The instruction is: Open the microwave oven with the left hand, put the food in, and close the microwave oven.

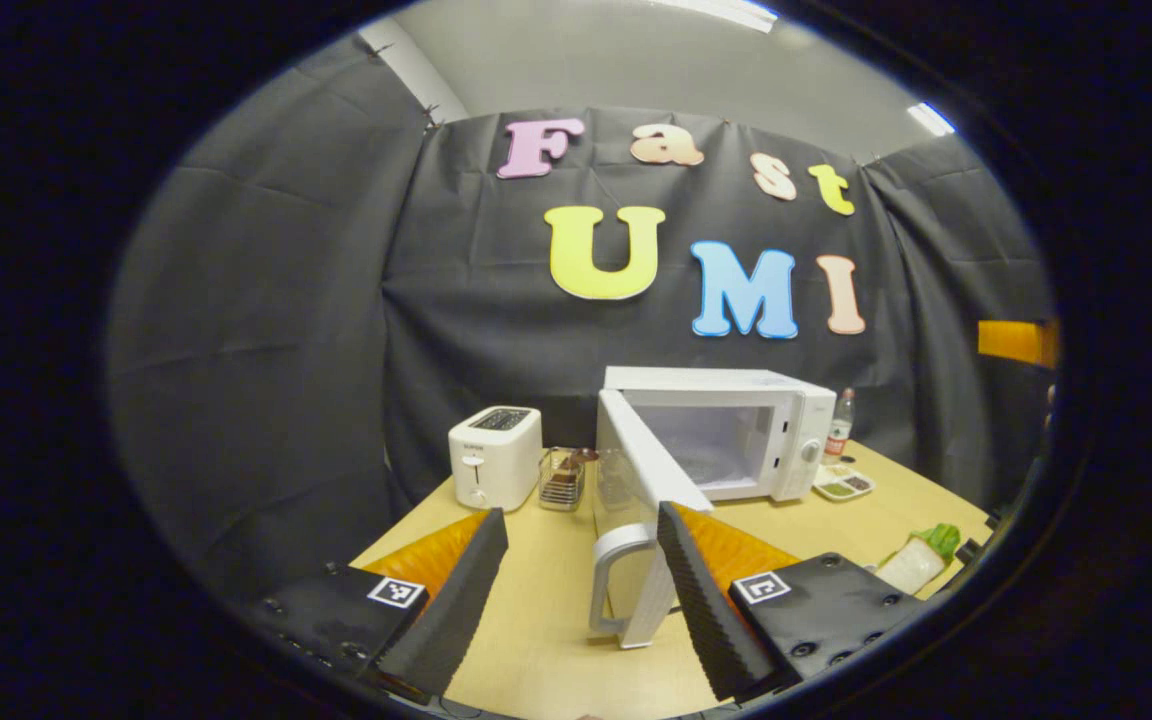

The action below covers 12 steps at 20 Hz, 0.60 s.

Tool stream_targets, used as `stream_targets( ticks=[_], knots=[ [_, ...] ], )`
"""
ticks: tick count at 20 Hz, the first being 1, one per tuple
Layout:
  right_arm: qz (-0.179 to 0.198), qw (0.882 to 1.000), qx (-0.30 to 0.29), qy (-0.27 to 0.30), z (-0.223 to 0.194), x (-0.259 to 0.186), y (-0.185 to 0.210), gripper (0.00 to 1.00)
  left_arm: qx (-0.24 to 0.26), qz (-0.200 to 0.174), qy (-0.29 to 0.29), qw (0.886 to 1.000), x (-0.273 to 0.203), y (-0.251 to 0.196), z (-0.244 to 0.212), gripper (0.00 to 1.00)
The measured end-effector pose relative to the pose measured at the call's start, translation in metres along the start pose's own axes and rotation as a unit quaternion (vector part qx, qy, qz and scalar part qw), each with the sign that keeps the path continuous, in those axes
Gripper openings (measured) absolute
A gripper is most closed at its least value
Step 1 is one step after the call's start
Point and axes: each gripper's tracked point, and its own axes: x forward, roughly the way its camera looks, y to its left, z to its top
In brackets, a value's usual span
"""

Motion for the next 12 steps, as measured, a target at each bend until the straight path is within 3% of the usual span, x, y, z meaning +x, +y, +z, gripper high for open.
stream_targets(
  ticks=[5,11,12],
  knots=[
    [0.031,0.996,0.015,0.078,-0.048,0.006,-0.019,0.96,-0.003,0.006,-0.053,0.999,-0.023,-0.032,0.060,0.98],
    [0.055,0.984,0.039,0.167,-0.109,0.014,-0.043,0.96,-0.006,0.005,-0.096,0.995,-0.036,-0.064,0.109,0.94],
    [0.053,0.981,0.046,0.182,-0.119,0.016,-0.048,0.96,-0.005,0.007,-0.101,0.995,-0.038,-0.068,0.112,0.98]
  ],
)
